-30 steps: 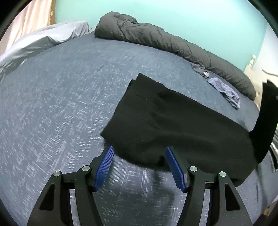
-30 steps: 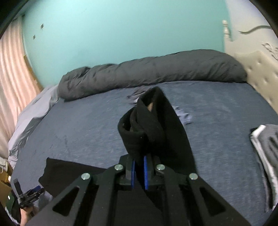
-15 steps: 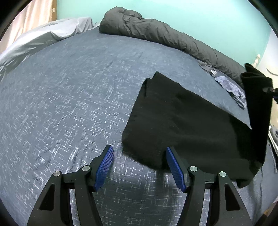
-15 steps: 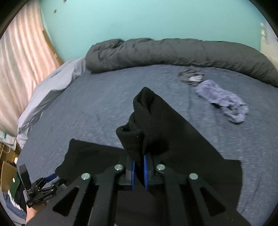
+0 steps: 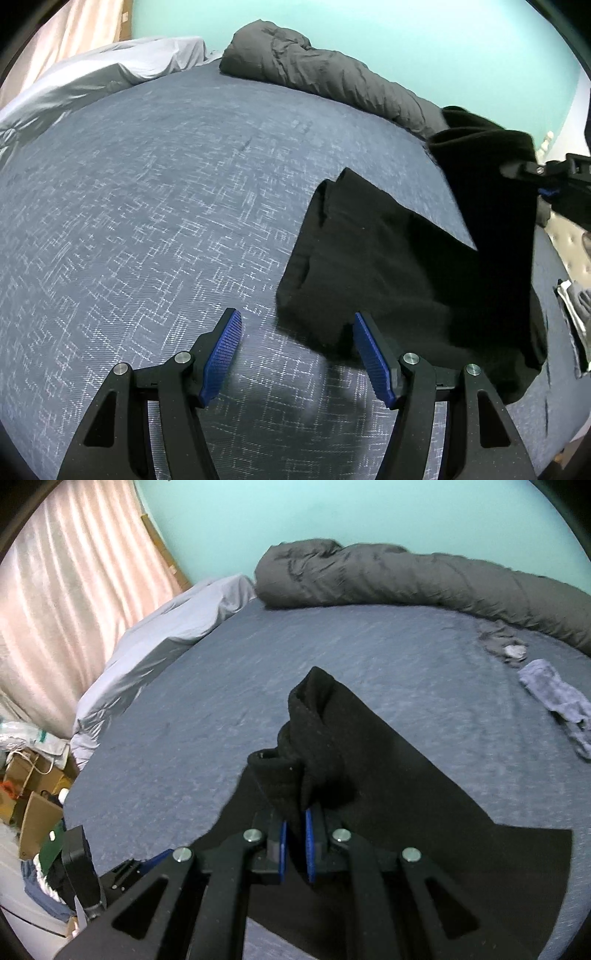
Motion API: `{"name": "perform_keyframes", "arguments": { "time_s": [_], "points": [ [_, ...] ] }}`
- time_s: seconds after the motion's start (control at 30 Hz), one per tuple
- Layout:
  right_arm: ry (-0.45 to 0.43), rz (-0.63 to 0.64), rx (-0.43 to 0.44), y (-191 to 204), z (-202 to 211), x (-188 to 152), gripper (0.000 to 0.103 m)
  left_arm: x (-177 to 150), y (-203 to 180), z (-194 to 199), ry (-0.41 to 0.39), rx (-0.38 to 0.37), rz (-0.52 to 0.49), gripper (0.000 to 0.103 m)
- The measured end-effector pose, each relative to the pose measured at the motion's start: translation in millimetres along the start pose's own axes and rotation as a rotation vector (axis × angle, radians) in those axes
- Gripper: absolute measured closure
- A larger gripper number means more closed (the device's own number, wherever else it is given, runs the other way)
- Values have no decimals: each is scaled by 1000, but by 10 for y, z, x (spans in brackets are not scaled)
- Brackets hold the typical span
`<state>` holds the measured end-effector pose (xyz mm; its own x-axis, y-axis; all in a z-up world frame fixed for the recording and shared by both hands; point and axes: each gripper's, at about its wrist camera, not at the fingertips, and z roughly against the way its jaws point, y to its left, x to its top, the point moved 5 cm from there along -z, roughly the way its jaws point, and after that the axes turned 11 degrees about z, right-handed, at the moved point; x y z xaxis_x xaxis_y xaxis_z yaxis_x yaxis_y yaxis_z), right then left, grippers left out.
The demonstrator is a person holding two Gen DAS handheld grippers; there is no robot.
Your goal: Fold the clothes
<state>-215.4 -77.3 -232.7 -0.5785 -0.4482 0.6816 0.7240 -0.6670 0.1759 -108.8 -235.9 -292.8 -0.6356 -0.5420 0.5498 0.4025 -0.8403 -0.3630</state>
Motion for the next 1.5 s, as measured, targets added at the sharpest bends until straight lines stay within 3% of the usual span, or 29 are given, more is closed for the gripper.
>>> {"name": "perform_keyframes", "arguments": {
  "time_s": [0.3, 0.53, 0.6, 0.63, 0.67, 0.77, 0.97, 1.1, 1.27, 1.4, 1.5],
  "points": [
    [69, 21, 44, 424, -385, -253, 95, 32, 69, 12, -12, 1, 28, 36],
    [146, 13, 84, 501, -583, -546, 87, 38, 87, 20, -17, 2, 39, 36],
    [111, 5, 87, 464, -497, -539, 71, 41, 90, 28, -20, 1, 41, 36],
    [69, -12, 104, 422, -403, -518, 44, 42, 92, 32, -22, 1, 43, 36],
    [24, -36, 124, 370, -304, -496, 24, 44, 90, 39, -25, 1, 44, 36],
    [-79, -98, 157, 213, -54, -451, 24, 53, 67, 51, -31, 3, 44, 36],
    [-113, -137, 26, -371, 345, -624, 24, 74, 7, 107, -51, -10, 41, 36],
    [-109, -218, -70, -917, 585, -952, 24, 114, -148, 214, -93, -44, 19, 36],
    [-110, -316, -185, -1553, 914, -1600, 24, 119, -309, 196, -102, -47, -21, 36],
    [-120, -383, -220, -1851, 1049, -2028, 25, 110, -436, 216, -115, -51, -44, 36],
    [-109, -395, -212, -1893, 1032, -2186, 36, 85, -572, 211, -117, -65, -70, 36]
  ]
}}
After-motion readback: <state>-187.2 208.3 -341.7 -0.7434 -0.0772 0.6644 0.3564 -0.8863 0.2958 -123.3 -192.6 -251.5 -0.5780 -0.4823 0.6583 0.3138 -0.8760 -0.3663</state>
